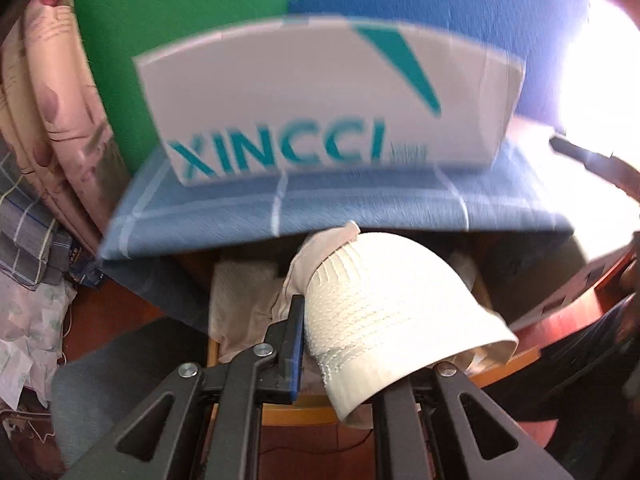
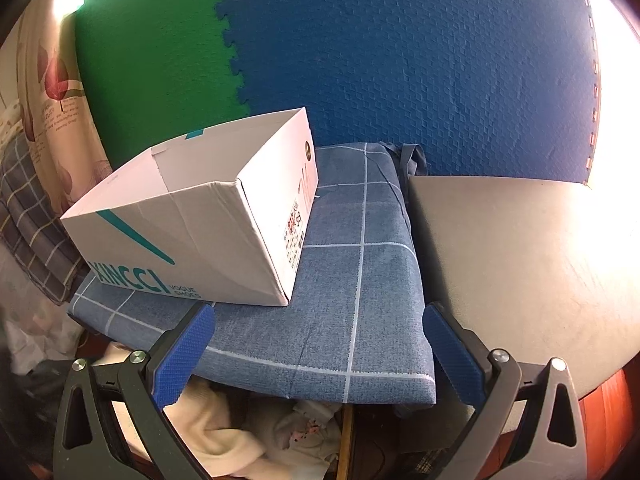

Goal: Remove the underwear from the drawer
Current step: 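Lift the beige bra out of the drawer with the left gripper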

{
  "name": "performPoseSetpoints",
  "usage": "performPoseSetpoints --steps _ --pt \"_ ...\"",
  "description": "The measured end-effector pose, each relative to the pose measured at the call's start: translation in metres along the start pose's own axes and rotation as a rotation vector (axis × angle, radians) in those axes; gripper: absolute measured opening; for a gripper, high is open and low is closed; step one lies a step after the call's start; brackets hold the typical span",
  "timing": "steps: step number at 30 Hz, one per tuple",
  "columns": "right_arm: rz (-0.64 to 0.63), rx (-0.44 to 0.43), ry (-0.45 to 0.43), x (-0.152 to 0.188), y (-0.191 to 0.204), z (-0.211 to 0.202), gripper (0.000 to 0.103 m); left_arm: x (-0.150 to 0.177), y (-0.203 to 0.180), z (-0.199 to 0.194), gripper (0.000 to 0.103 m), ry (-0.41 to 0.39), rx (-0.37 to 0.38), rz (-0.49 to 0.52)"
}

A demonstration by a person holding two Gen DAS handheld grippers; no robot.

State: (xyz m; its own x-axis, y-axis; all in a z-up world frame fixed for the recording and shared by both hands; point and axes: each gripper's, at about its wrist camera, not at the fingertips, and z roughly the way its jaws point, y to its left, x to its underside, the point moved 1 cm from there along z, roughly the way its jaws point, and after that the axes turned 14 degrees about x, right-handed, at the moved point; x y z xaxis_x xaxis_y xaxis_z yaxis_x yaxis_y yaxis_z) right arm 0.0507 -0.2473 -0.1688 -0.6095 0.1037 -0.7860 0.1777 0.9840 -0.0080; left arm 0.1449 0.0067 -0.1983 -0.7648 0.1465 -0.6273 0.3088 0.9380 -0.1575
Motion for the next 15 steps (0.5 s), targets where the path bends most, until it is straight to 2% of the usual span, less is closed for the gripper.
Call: performPoseSetpoints --steps 9,15 --pt "0.002 0.007 -0.001 0.0 -0.001 -0.001 0.103 -0.026 0.008 -0.07 0.012 -0.119 0.003 -0.02" --pt "-0.001 0.008 0.013 0.001 0.0 0.002 0.103 -0.04 0.006 -0.12 0.012 -0.204 0.001 0.006"
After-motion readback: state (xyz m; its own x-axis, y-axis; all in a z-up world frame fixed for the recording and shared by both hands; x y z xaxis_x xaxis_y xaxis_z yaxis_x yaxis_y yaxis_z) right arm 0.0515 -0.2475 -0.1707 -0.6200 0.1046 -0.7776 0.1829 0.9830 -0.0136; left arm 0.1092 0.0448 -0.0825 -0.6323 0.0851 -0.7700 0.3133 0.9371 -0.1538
